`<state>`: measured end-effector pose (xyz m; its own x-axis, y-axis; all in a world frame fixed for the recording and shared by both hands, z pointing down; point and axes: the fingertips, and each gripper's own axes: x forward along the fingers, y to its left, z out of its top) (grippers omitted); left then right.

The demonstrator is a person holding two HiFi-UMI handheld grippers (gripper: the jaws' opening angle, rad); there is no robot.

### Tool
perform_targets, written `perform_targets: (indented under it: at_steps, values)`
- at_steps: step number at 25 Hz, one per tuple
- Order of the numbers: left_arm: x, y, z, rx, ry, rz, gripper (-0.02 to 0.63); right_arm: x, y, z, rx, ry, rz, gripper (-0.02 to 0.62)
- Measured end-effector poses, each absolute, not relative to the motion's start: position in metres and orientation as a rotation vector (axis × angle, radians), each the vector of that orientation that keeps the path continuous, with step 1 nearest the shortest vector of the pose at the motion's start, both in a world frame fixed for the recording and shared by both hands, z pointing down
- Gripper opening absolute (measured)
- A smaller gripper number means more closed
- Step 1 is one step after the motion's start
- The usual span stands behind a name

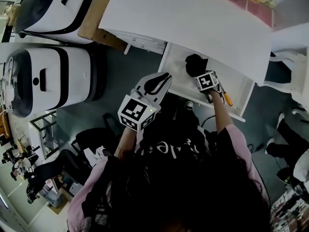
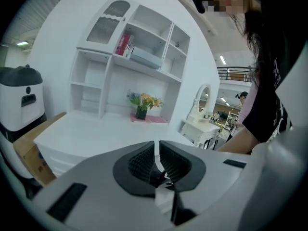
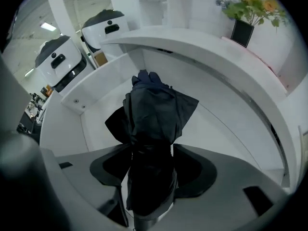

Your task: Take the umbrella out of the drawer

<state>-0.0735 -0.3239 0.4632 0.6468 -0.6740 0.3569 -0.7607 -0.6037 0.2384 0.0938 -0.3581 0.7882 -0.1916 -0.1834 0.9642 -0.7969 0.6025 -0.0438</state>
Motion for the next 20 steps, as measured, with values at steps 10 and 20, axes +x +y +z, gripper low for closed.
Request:
perform_targets:
  at_steps: [10, 20]
  values:
    - [-0.095, -0.329, 0.476, 2.429, -1.213, 0.324, 0.041, 0.084, -0.363, 0.815, 0.759, -1.683, 0.651, 0.276]
    - [-0.106, -0.314, 0.483, 2.399, -1.242, 0.322, 0.041, 0.077, -0.356, 0.803, 0.727, -1.686, 0.639, 0.278]
